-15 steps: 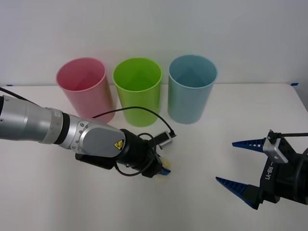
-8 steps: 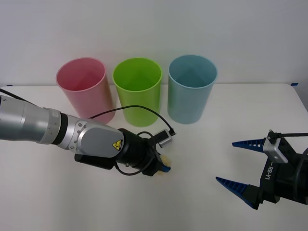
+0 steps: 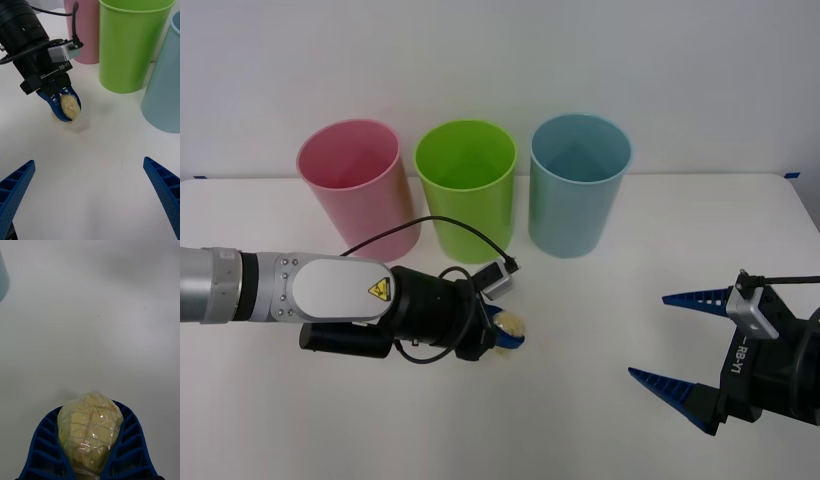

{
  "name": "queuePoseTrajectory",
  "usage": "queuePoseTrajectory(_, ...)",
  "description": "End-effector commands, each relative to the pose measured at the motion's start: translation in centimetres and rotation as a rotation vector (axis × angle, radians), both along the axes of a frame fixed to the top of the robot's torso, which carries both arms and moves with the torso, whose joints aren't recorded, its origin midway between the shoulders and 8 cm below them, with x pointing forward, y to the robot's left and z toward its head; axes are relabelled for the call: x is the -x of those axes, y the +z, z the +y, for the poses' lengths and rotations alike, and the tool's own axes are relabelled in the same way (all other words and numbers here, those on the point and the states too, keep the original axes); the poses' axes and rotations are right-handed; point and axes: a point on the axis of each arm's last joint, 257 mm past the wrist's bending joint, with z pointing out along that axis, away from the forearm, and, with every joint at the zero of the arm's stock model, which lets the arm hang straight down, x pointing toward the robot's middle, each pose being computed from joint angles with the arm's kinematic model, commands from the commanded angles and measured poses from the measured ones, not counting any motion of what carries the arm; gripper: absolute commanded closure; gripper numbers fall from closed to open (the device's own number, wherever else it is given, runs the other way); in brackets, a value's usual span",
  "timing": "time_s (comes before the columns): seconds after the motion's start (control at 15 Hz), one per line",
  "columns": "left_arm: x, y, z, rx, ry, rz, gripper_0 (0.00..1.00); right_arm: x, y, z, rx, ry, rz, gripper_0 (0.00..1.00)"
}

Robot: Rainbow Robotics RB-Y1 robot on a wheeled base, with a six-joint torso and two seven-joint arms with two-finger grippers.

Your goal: Put cans in the blue bin and PET bottles in the pink bin and trash in the green bin.

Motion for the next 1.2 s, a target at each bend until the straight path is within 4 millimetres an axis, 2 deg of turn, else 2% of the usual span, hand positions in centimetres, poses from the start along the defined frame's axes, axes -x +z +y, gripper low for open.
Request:
queuePoseTrajectory(0.07, 0.0, 1.2, 1.5, 0.031, 0.011, -0.026, 1.00, 0.0, 0.0, 0.0, 0.000, 0.000, 0.000, 0.00)
queuePoseTrajectory(0.53, 2.3, 3.4, 5.2, 0.127, -0.008, -0.003, 1.00, 0.0, 0.0, 0.0, 0.000, 0.000, 0.000, 0.00)
queuePoseTrajectory(0.73, 2.5, 4.3, 6.5, 0.169, 0.025, -0.030, 1.00, 0.0, 0.0, 0.0, 0.000, 0.000, 0.000, 0.00)
queuePoseTrajectory(0.93, 3.3, 5.7, 6.5, 0.237, 0.089, 0.010, 1.00, 0.0, 0.0, 0.0, 0.000, 0.000, 0.000, 0.00)
queuePoseTrajectory(1.2, 2.9, 9.3, 5.0, 0.330, 0.131, -0.042, 1.00, 0.0, 0.0, 0.0, 0.000, 0.000, 0.000, 0.00)
